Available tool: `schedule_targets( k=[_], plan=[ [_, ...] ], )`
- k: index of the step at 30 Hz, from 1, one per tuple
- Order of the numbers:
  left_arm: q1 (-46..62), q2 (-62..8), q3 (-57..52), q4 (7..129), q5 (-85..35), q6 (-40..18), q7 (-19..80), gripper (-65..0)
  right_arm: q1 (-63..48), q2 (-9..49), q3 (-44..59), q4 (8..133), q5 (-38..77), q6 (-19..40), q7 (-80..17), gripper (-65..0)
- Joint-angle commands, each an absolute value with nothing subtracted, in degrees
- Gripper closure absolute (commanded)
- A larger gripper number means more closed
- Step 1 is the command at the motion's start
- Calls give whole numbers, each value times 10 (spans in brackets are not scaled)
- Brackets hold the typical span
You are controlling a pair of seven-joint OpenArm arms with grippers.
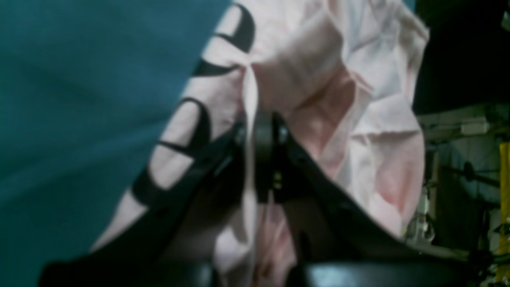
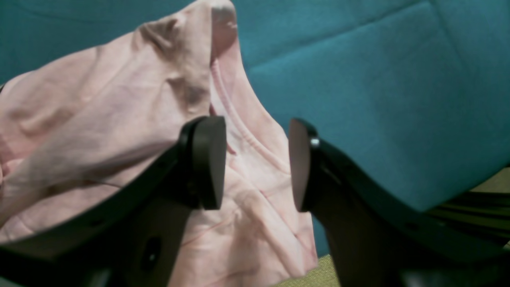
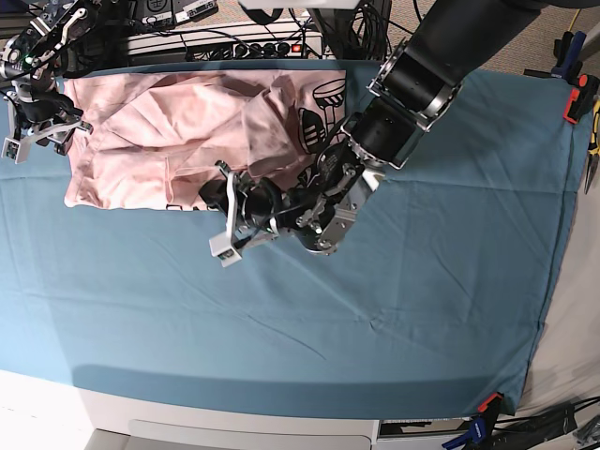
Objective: Fold the T-shirt properly
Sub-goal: 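Open the left gripper and pull it back out of the fold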
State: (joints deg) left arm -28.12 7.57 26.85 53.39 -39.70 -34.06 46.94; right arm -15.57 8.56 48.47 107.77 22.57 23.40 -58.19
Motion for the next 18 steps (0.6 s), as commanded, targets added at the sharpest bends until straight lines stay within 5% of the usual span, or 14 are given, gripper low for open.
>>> schedule_targets(
  k=[1, 13, 18],
  plan=[
    [-297, 90, 261, 543, -408, -342, 454, 0, -154, 95, 487, 1087, 231, 234, -567, -259],
    [-294, 90, 253, 543, -402, -343, 449, -10, -154, 95, 487, 1087, 231, 234, -567, -259],
    [-299, 90, 253, 543, -380, -326, 451, -334, -154, 95, 487, 1087, 231, 234, -567, -259]
  ],
)
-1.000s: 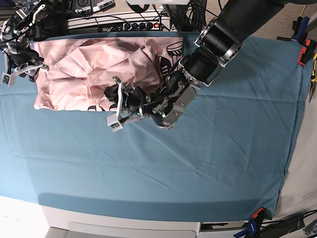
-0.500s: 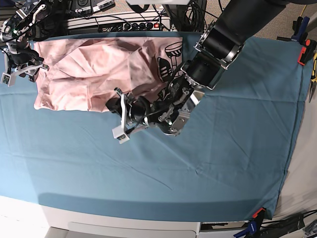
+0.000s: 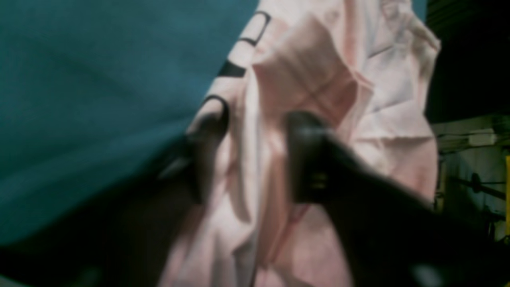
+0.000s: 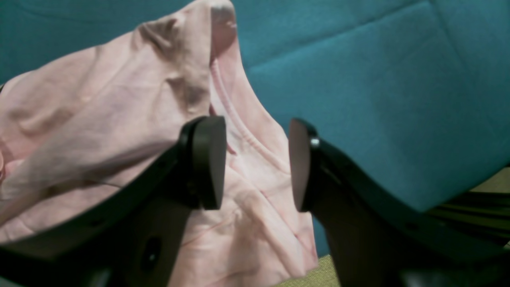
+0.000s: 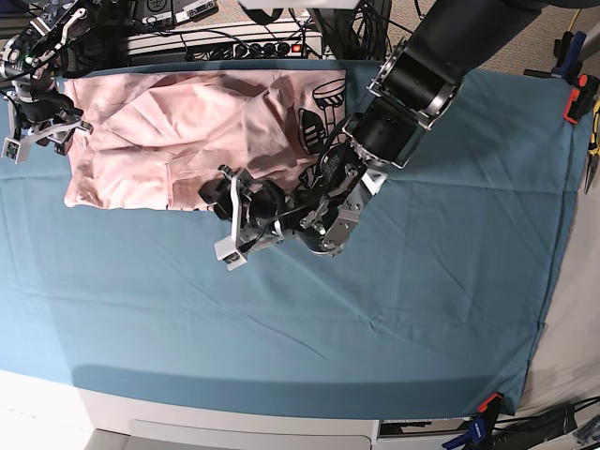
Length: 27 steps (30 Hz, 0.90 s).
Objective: Fold the T-shirt properly
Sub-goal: 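Open the left gripper and pull it back out of the fold, then move the left gripper back onto the folded edge and press down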
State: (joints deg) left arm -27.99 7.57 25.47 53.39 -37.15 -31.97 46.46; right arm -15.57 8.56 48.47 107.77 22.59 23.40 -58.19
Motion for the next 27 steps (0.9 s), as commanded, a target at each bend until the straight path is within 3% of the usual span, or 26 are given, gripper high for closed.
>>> schedule_targets(
  k=[1, 11, 19, 27],
  plan=[
    [-303, 90, 253, 543, -378, -306, 455, -357, -154, 95, 487, 1087, 231, 234, -567, -259],
    [-369, 90, 242, 626, -414, -265, 614, -349, -154, 95, 487, 1087, 231, 234, -566, -259],
    [-370, 65, 167, 657, -521, -304, 701, -101, -154, 95, 487, 1087, 231, 234, -567, -259],
    [-356, -31, 103, 658, -689, -366, 763, 0, -152, 95, 487, 1087, 231, 234, -565, -259]
  ],
)
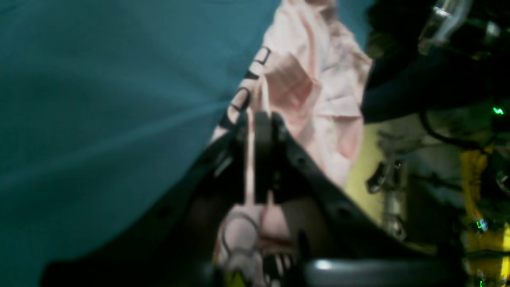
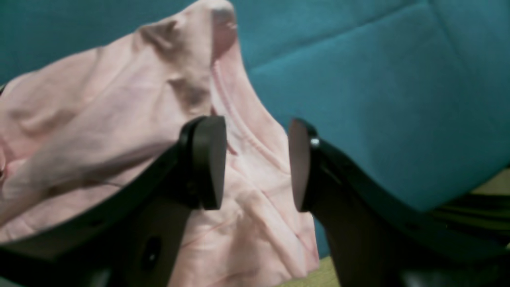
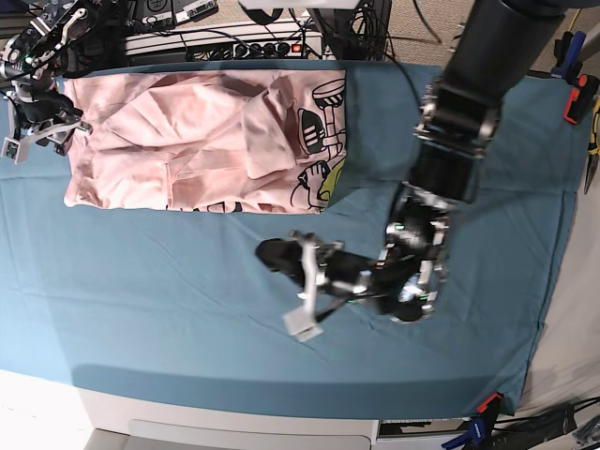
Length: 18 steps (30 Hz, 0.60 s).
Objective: Fold the T-shirt properly
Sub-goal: 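Move the left gripper back onto the folded edge and press down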
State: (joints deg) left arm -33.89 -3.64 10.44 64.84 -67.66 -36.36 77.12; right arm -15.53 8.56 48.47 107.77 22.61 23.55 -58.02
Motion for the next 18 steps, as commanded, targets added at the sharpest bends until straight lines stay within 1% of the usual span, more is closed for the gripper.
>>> schedule_targets(
  k=[1, 4, 7, 10, 12, 18],
  plan=[
    [-351, -44, 97, 658, -712, -373, 773, 0, -152, 95, 487, 1087, 231, 234, -565, -259],
    [-332, -78, 85, 658, -764, -376, 787, 0, -152, 95, 487, 1087, 231, 233, -565, -259],
    [-305, -103, 84, 658, -783, -375, 787, 0, -152, 95, 487, 1087, 231, 233, -565, -259],
    [-272, -106, 84, 658, -819, -377, 800, 0, -152, 95, 487, 1087, 232, 233, -565, -259],
    [-249, -103, 84, 658, -844, -394, 800, 0, -152, 95, 487, 1087, 231, 233, -565, -259],
    [-201, -92, 84, 660, -850, -397, 800, 0, -152, 95, 487, 1087, 231, 233, -565, -259]
  ],
)
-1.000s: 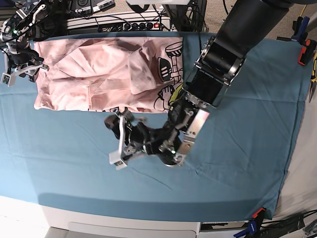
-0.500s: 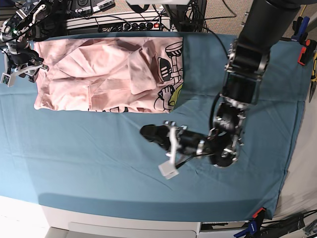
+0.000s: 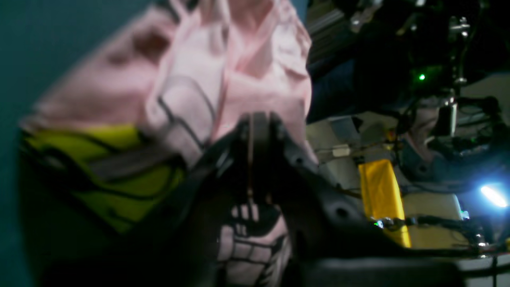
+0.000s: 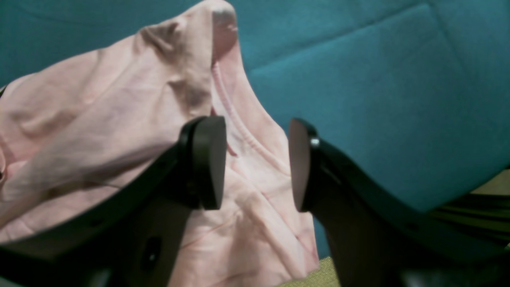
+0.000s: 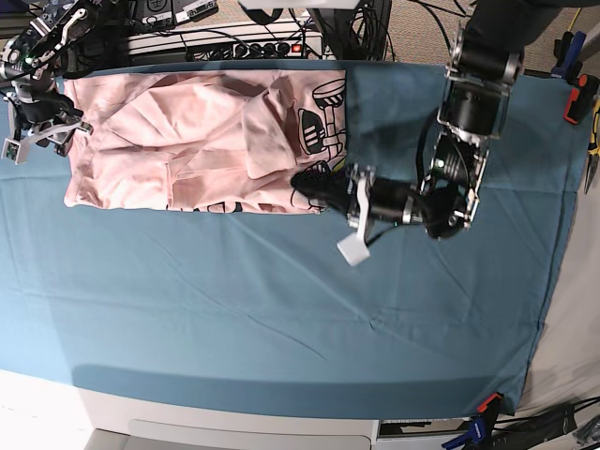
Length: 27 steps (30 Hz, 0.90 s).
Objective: Fold the T-shirt properly
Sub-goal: 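Move the left gripper back onto the folded edge and press down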
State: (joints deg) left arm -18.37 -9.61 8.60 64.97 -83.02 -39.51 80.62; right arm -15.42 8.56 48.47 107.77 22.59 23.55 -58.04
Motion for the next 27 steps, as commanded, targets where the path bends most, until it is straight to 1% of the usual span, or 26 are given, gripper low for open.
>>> schedule_targets(
  k=[1, 4, 6, 11, 14, 18, 23, 26, 27],
  plan=[
    [-199, -91, 84, 660, -850, -397, 800, 0, -152, 95, 487, 1087, 231, 233, -565, -259],
    [-196, -91, 84, 660, -847, -400, 800, 0, -152, 95, 487, 1087, 231, 233, -565, -259],
    [-197, -91, 84, 660, -801, -400, 788, 0, -152, 95, 487, 1087, 231, 233, -565, -259],
    [-198, -91, 84, 661, -590, -321, 676, 0, -152, 95, 487, 1087, 231, 233, -565, -259],
    [-198, -91, 84, 677, -505, -267, 642, 0, -152, 95, 487, 1087, 232, 233, -565, -259],
    [-198, -91, 84, 731, -479, -250, 641, 0, -152, 95, 487, 1087, 232, 233, -565, -259],
    [-198, -92, 84, 804, -480, -255, 653, 0, -152, 95, 487, 1087, 232, 233, -565, -259],
    [-198, -98, 84, 815, -511, -256, 679, 0, -152, 95, 487, 1087, 231, 233, -566, -259],
    [-197, -103, 84, 815, -529, -266, 687, 0, -152, 95, 487, 1087, 231, 233, -566, -259]
  ],
)
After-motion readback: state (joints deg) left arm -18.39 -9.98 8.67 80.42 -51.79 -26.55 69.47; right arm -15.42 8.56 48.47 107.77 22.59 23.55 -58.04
